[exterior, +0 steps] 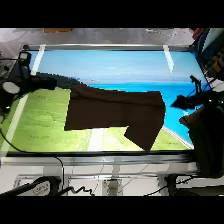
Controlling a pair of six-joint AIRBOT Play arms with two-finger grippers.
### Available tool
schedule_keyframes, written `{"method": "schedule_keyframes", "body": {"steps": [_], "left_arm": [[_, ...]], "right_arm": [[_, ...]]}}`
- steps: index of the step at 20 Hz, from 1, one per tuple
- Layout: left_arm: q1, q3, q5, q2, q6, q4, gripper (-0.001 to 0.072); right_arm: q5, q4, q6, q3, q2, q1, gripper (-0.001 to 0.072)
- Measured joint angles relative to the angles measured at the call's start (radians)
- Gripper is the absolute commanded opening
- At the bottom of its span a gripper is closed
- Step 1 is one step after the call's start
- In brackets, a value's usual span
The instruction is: Fold the clothes and pants, and hang the long-sleeved shirts on hangers.
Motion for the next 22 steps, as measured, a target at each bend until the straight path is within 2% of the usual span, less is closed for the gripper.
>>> {"method": "schedule_keyframes", "body": {"steps": [1,2,5,10,14,22], "left_arm": [[0.028,0.000,-0.062,0.008,0.000,0.007,0.0696],[0.050,-0.001,-0.113,0.012,-0.001,0.012,0.0697],[0.099,-0.001,-0.241,0.016,-0.007,0.024,0.0696],[0.127,-0.001,-0.330,0.014,-0.013,0.029,0.0696],[0.132,-0.002,-0.354,-0.010,-0.056,0.029,0.0696],[0.133,-0.003,-0.480,-0.168,-0.175,0.030,0.0696]], "right_arm": [[0.054,0.005,0.000,-0.039,0.001,-0.019,0.0281],[0.085,0.015,0.000,-0.085,0.002,-0.031,0.0326],[0.083,0.064,-0.003,-0.252,0.003,-0.043,0.0334],[-0.068,0.129,-0.045,-0.438,0.004,-0.044,0.0344],[-0.189,0.155,-0.076,-0.488,0.004,-0.044,0.0343],[-0.249,0.217,-0.204,-0.509,0.003,-0.023,0.0335]]}}
